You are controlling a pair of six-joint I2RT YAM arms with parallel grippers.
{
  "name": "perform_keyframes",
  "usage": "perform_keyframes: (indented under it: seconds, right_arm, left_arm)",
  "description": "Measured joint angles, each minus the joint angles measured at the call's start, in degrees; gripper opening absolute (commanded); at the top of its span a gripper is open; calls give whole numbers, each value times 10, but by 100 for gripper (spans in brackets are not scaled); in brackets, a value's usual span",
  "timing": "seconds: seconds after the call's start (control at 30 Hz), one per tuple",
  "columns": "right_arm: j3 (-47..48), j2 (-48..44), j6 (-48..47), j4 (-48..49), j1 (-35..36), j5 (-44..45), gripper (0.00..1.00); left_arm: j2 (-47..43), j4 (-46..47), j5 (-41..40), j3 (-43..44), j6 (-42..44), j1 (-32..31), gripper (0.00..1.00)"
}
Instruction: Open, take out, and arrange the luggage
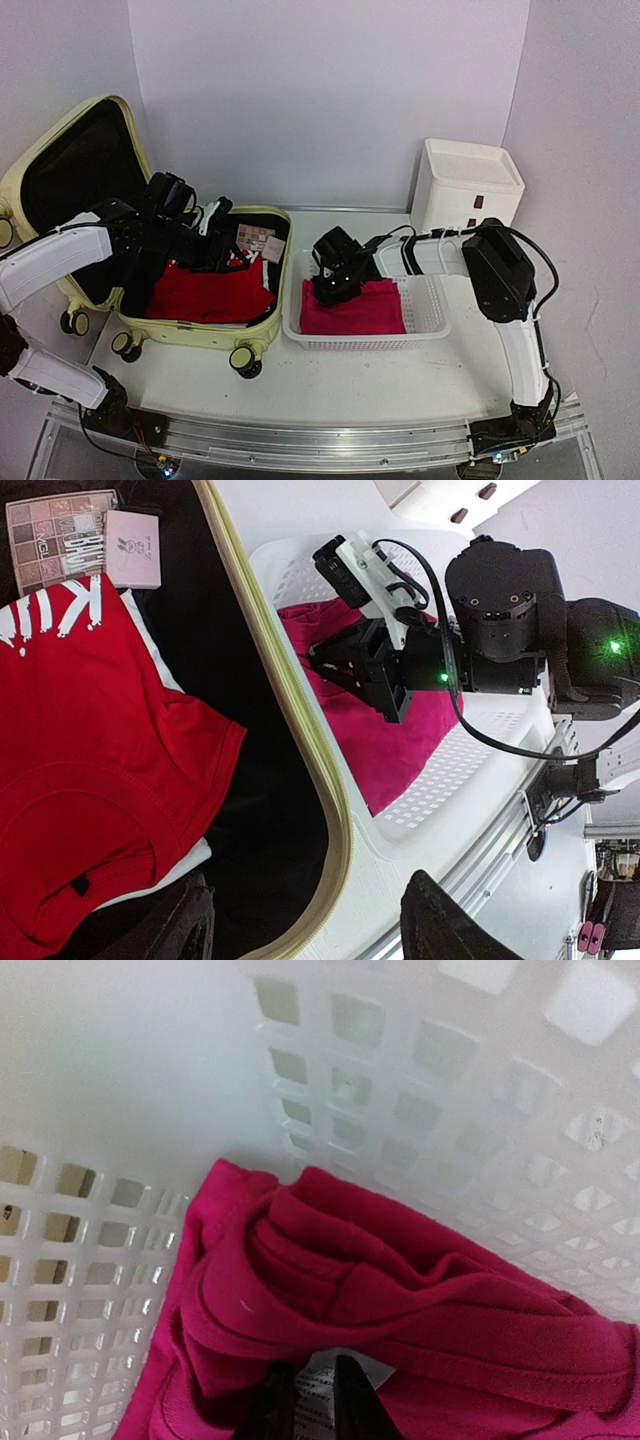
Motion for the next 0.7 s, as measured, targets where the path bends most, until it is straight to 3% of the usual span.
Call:
perform_keyframes:
  seconds: [0.17, 0.3, 0.37, 0.5, 0.7]
  right_arm:
    - [35, -18, -1, -116, 6, 59, 49]
    - [19, -88, 10, -213, 5, 94, 56]
    - [2, -133, 16, -245, 2, 97, 49]
    - [-22, -189, 26, -281, -20, 90, 26]
    - [-44, -138, 24, -279, -45, 86, 24]
  left_arm:
    - [1, 0, 1, 0, -3, 0, 64]
    - [6, 1, 2, 0, -3, 0, 64]
    - [12, 3, 2, 0, -3, 0, 64]
    - [21, 9, 7, 0, -4, 0, 64]
    - [21, 15, 16, 0, -4, -1, 65]
